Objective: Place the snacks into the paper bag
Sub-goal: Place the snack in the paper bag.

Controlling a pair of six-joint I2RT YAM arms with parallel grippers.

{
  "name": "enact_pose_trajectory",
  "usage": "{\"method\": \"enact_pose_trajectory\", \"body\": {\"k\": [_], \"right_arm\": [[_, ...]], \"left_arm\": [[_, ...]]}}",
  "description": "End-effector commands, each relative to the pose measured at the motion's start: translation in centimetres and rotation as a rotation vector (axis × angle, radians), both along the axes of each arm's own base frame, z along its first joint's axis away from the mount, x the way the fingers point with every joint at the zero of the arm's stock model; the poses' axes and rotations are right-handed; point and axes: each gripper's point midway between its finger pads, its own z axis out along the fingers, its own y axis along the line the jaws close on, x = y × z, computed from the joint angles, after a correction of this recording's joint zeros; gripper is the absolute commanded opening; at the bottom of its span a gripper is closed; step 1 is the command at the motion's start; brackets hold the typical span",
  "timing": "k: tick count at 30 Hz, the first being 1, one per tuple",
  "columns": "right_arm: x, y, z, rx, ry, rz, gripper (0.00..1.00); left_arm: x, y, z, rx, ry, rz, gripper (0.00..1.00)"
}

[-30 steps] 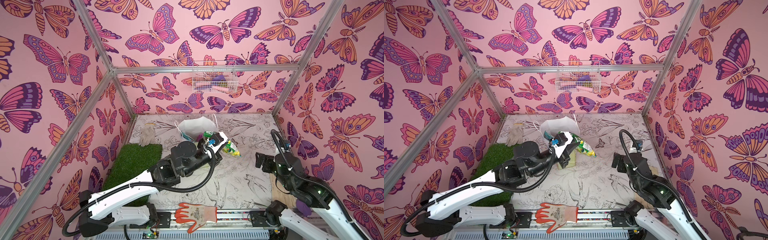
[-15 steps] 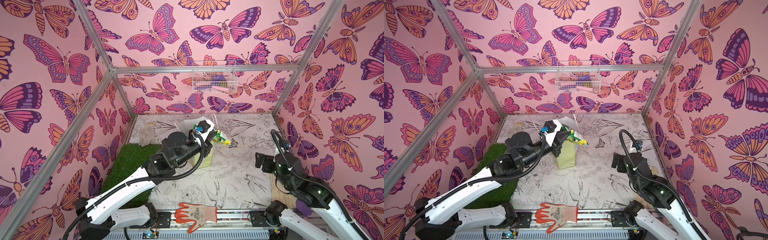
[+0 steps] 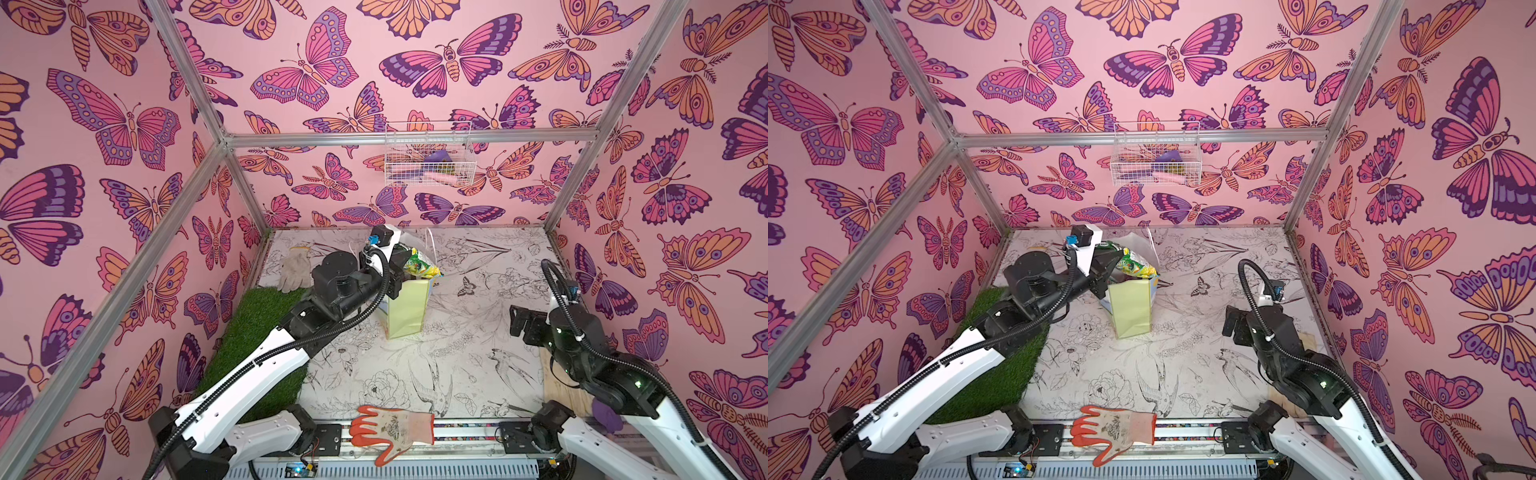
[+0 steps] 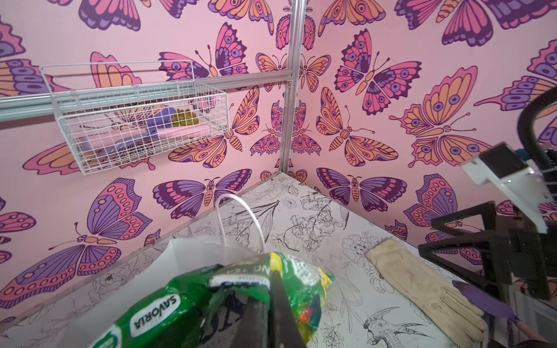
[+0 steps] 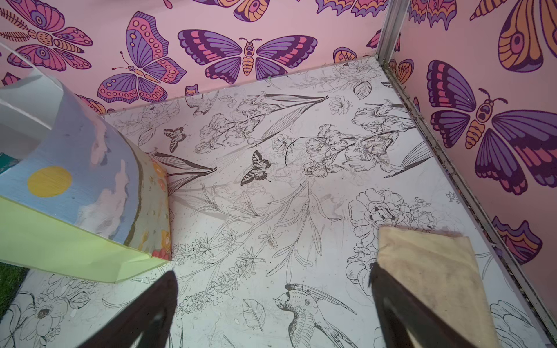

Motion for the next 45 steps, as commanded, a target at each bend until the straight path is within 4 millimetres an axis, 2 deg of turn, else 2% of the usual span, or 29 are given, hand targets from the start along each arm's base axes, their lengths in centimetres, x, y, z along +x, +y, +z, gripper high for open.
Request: {"method": "enact_pose_trajectory", "body": {"k": [1,11,45], "right_arm": [[0.1,0.0,0.0,0.015,-0.003,-0.010,0.99],[0.3,0.2,0.0,0.014,-0.004,-0.006,0.99],[-0.2,-0.3,-0.6,0.014,-0.003,-0.015,0.99]], "left_arm": [[0.3,0.6,1.8,-0.089,-0.026,0.003,0.00],[2.6,2.0,0.7,-0.107,0.025,0.063,0.00],[6.4,1.7,-3.1,-0.084,0.137,0.088,0.00]]}}
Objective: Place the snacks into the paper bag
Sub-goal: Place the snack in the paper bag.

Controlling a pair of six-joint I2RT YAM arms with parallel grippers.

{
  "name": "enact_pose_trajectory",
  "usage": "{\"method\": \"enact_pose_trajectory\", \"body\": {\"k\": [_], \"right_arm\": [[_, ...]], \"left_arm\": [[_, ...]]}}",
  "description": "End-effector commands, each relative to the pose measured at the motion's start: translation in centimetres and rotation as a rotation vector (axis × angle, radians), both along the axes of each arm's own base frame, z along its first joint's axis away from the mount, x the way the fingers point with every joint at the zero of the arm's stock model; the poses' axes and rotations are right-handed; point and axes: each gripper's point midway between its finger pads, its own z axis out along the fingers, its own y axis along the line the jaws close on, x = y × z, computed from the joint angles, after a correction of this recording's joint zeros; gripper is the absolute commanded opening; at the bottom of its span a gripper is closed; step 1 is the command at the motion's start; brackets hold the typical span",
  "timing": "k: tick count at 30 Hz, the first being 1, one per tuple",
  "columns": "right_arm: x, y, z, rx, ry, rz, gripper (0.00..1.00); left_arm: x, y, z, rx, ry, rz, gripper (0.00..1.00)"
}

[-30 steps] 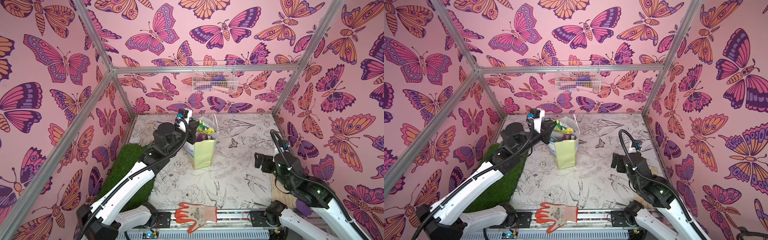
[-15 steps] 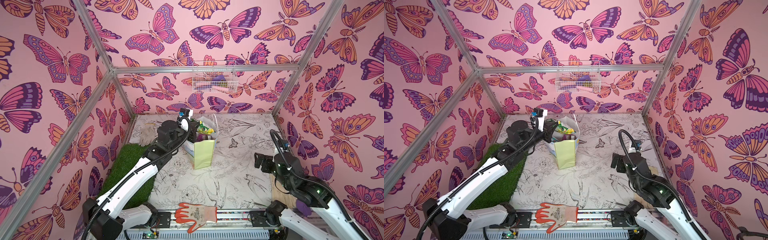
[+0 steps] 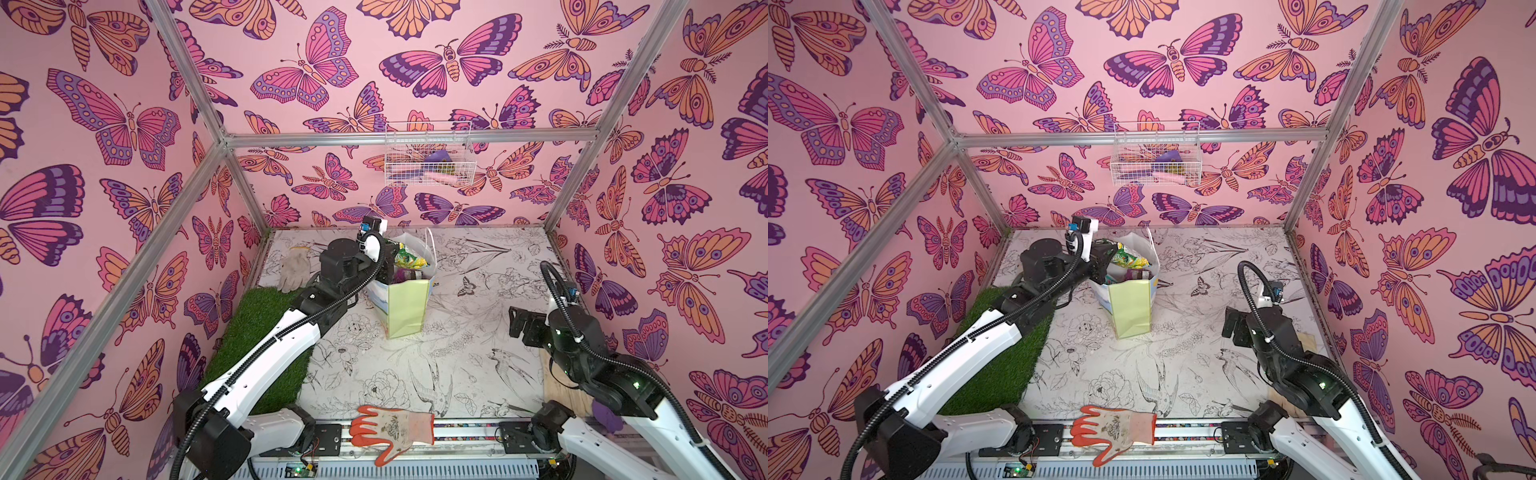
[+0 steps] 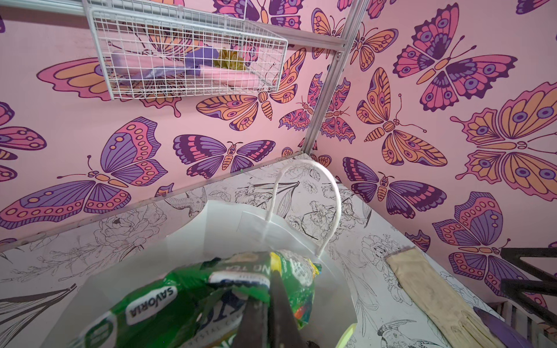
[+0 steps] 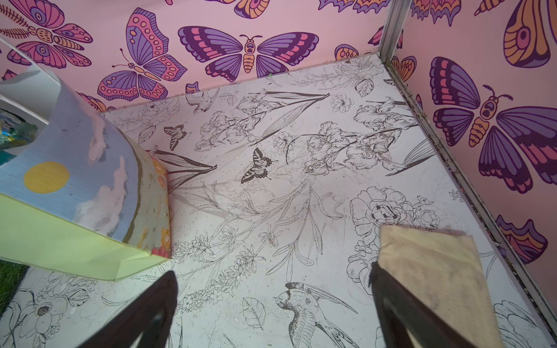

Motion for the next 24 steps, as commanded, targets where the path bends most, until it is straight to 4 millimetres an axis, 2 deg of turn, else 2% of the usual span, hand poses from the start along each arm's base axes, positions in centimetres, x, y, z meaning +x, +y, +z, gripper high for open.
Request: {"method": "enact_pose_trajectory", "body": {"k": [1,10,11,24], "right_arm": [[-0.1,-0.4,-0.1,0.010,-0.005,-0.019,0.99],[-0.1,-0.4,-0.2,0.009,-0.002,-0.020,0.99],[-0.1,-0.4,-0.3,0.008,-0.002,-0.020,0.99],[-0.1,-0.4,-0.5,0.006,0.004,-0.021,0.99]], "left_arm": [[0.3,-0.1,1.8,-0.048,-0.049,-0.009,0.00],[0.8,-0.1,1.1,-0.043,-0.032,-0.003,0.00],[1.5,-0.5,-0.5,-0.023,0.001,-0.002,0.00],[2.4,-0.5,-2.4,-0.006,0.041,0.013,0.00]]}}
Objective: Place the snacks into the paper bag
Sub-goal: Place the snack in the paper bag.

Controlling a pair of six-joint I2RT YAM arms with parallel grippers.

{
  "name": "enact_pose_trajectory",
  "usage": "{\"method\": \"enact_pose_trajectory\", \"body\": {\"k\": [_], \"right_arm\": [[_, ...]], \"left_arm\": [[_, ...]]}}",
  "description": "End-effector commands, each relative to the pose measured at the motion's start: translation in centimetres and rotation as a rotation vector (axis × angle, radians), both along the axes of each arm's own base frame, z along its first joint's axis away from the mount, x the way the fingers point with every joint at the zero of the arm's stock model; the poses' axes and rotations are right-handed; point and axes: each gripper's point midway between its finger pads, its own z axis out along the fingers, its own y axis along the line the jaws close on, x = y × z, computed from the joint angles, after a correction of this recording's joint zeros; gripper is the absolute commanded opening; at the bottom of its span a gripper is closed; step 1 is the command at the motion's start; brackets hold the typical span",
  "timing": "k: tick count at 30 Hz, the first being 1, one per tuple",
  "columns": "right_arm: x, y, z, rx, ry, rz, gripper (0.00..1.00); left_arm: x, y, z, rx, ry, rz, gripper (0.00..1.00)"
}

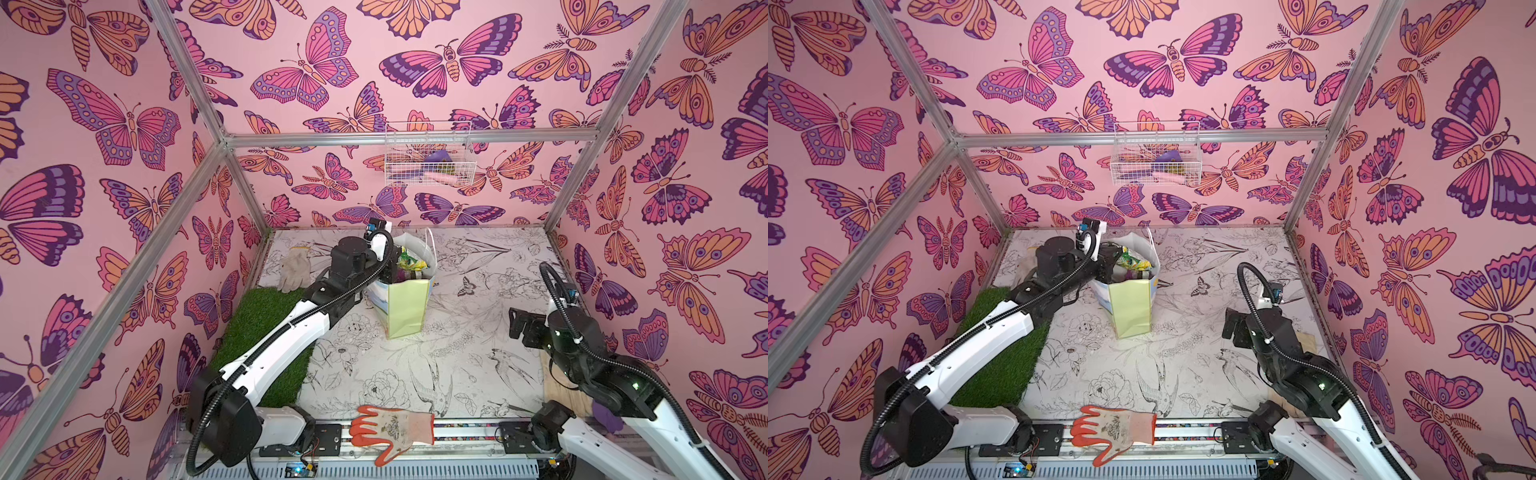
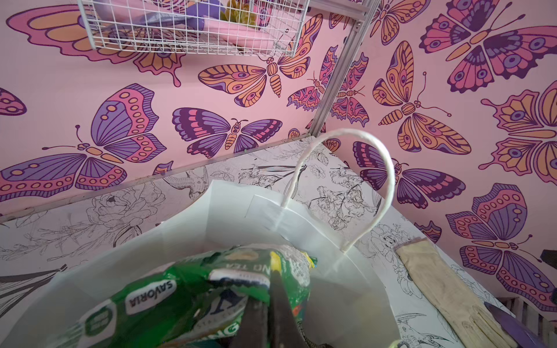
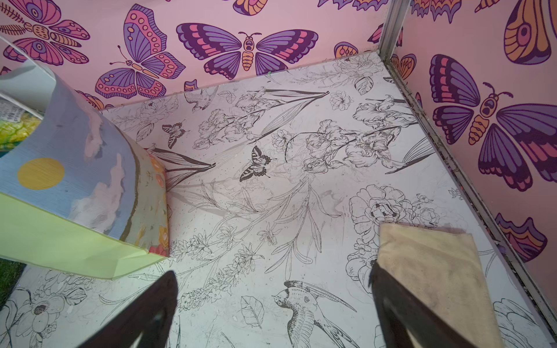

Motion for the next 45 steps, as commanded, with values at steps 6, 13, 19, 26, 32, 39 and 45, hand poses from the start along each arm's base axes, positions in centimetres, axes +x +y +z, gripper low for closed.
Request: {"method": "enact_pose_trajectory", "body": {"k": [6,13,19,26,32,39,45], "right_arm": [[0.0,-0.3,-0.1,0.011,-0.002,-0.021,0.99],[-0.1,-0.3,-0.1,0.015,-0.002,-0.020,0.99],[-0.1,-0.3,-0.1,0.015,-0.001,-0.021,0.99],[0.0,-0.3,-0.2,0.014,0.002,-0.021,0.99],[0.1,-0.1,-0.3,0.013,0.003,-0.018,0.99],[0.3,0.0,-0.2,0.013,0.003,-0.014,0.99],[0.4,0.2,-0.2,0.015,0.003,-0.013,0.99]], "left_arm": [[0.6,0.3,0.3,-0.027,-0.016,0.016,0.00],[0.9,0.4,-0.5,-0.016,0.004,0.029,0.00],[1.1,0.5,-1.3,-0.004,0.022,0.038,0.03],[1.3,0.5,-2.2,0.003,0.041,0.044,0.08],[1.4,0.4,-2.7,0.007,0.052,0.044,0.11],[1.4,0.5,-3.0,0.010,0.065,0.047,0.18],[1.3,0.6,-2.4,0.006,0.056,0.049,0.23]]}}
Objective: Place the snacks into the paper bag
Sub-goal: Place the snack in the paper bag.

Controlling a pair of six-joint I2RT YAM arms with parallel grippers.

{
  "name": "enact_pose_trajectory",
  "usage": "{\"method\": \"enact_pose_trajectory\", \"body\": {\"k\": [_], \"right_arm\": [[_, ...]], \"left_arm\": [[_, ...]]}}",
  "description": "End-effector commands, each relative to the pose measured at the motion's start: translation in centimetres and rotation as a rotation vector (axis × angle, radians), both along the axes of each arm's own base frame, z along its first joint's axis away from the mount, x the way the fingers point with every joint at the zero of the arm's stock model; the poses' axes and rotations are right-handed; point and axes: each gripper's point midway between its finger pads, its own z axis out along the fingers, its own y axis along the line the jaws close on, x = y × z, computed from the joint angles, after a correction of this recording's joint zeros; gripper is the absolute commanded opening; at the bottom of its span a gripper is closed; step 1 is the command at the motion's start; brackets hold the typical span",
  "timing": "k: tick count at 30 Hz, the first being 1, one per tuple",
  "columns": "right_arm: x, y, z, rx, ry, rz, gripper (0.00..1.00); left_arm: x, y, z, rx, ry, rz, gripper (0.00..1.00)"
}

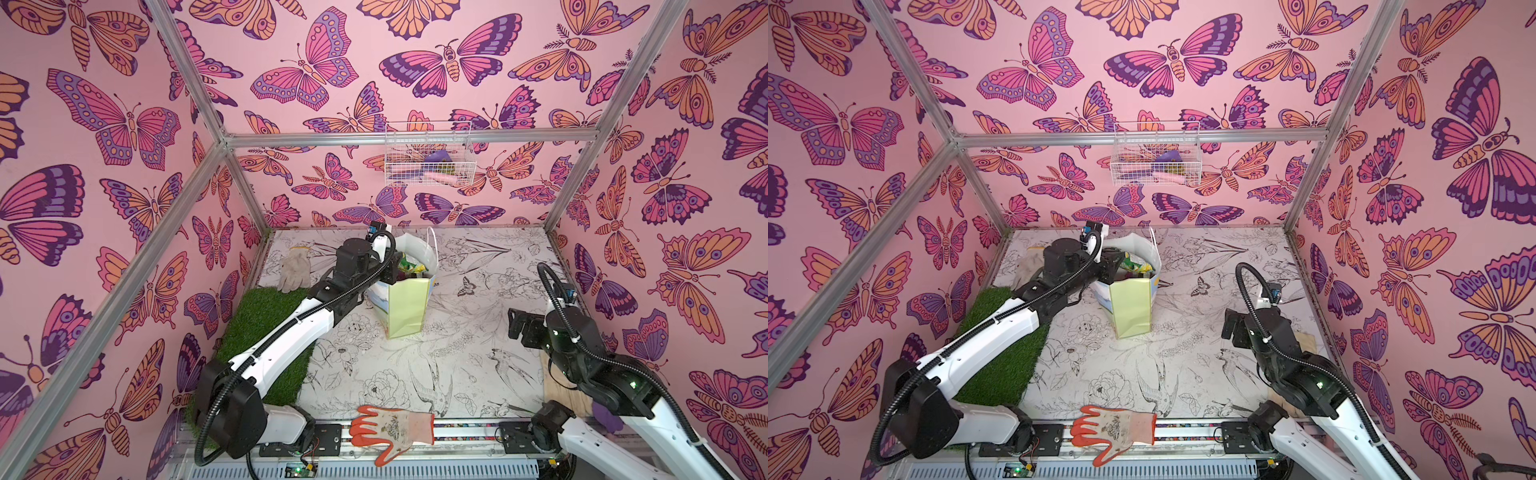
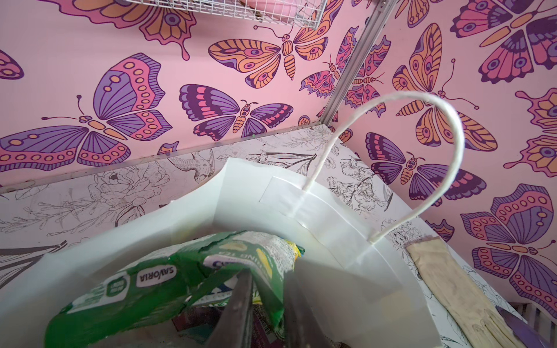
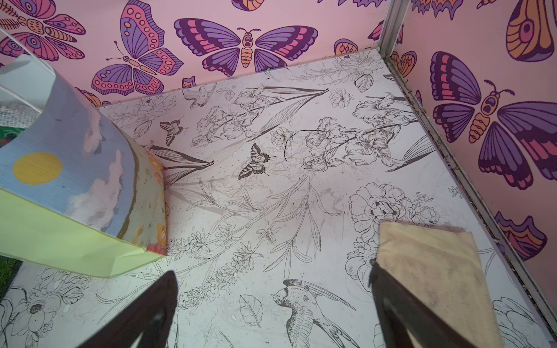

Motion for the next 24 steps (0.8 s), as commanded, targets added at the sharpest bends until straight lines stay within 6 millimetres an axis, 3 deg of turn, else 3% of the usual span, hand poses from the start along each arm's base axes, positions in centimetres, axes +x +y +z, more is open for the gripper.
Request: {"method": "enact_pose_trajectory", "body": {"k": [1,8,10,14,17,18,24], "right_arm": [[0.2,0.1,0.2,0.021,-0.006,-0.012,0.99],[0.3,0.1,0.2,0.020,-0.005,-0.011,0.99],[0.2,0.1,0.1,0.021,-0.004,-0.010,0.99],[0.2,0.1,0.0,0.025,-0.003,-0.011,0.99],[0.2,0.1,-0.1,0.026,0.000,-0.011,0.99],[0.2,0.1,-0.1,0.027,-0.001,-0.013,0.99],[0.3,0.3,-0.2,0.033,0.003,-0.008,1.00]], "left_arm": [[0.2,0.4,0.2,-0.007,-0.011,0.012,0.24],[-0.3,0.5,1.4,-0.025,-0.028,0.004,0.35],[-0.6,0.5,1.9,-0.037,-0.033,-0.003,0.48],[-1.4,0.6,3.5,-0.068,-0.055,-0.017,0.60],[-1.9,0.6,4.4,-0.083,-0.068,-0.026,0.61],[-2.8,1.1,6.1,-0.103,-0.104,-0.028,0.61],[-4.0,1.5,7.5,-0.126,-0.134,-0.041,0.61]]}}
